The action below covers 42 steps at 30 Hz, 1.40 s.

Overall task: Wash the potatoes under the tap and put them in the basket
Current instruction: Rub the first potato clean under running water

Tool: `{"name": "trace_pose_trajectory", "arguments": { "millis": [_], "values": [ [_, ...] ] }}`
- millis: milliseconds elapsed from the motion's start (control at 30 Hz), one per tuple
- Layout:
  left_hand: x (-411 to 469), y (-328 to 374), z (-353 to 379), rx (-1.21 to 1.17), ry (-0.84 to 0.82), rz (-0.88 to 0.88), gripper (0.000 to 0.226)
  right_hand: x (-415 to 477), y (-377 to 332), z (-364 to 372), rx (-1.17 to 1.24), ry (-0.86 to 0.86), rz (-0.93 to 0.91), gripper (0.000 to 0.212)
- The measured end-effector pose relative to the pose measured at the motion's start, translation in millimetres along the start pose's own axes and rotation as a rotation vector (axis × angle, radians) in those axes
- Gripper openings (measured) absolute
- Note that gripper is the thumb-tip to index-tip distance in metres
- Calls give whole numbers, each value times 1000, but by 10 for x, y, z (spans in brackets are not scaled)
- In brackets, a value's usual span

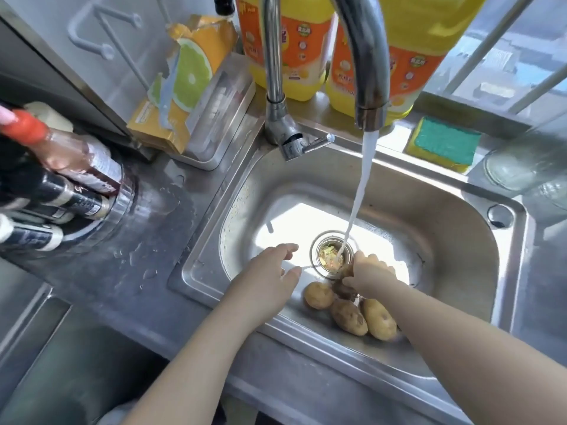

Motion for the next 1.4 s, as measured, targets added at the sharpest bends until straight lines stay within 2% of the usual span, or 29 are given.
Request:
{"name": "trace_pose_trajectory", "arguments": {
  "millis": [100,200,267,367,467,533,633,700,767,867,933,1000,1067,1133,1200,1267,1300,1367,1400],
  "values": [
    [89,57,106,-93,-42,-52,40,-193,-138,-296,315,47,-59,43],
    [185,70,289,-225,-82,-152,41,-539,-385,-520,855,48,-124,17],
    [189,158,451,-388,-135,-197,44,-789,-575,-631,1183,3,-163,19],
    [86,512,595,-714,-215,-171,34,-1066,-724,-864,1405,26,-217,27],
    [24,761,544,-885,-176,-132,26,-1221,-832,-1098,1430,95,-313,30],
    [32,823,468,-937,-135,-118,25,-1267,-836,-1173,1427,182,-295,36],
    [61,827,363,-1102,-116,-194,22,-1304,-863,-1254,1383,335,-252,37],
    [88,843,363,-1169,-156,-260,30,-1275,-894,-1250,1385,383,-251,35],
    [129,852,351,-1203,-200,-291,38,-1240,-915,-1238,1422,373,-286,30],
    [127,878,294,-1216,-235,-285,40,-1263,-1023,-1296,1443,298,-443,30],
    [110,908,290,-1212,-250,-255,40,-1262,-1039,-1334,1391,301,-488,39],
    [93,936,269,-1159,-224,-177,35,-1262,-1053,-1400,1361,334,-496,34],
    [103,987,276,-1071,-221,-47,28,-1209,-976,-1381,1444,360,-380,35],
    [113,1007,329,-966,-265,59,44,-1166,-890,-1279,1559,338,-220,44],
    [132,1003,328,-909,-265,107,55,-1159,-885,-1223,1581,311,-193,43],
    [153,1000,253,-969,-214,100,50,-1167,-957,-1270,1580,303,-306,33],
    [170,998,209,-1016,-178,76,41,-1190,-995,-1311,1584,296,-371,29],
    [214,989,136,-1071,-115,3,23,-1217,-1037,-1372,1569,273,-496,28],
    [240,976,119,-1096,-105,-48,21,-1225,-1051,-1385,1556,253,-550,30]
  ]
}}
Point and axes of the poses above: each hand's wrist, its own x-axis towards the middle knuckle, its own z-axis out of the palm, y = z × x, the point moved 10 cm from there along x, towards the middle knuckle, and after that the axes turned 12 degrees about -z, right-handed, at the moved point
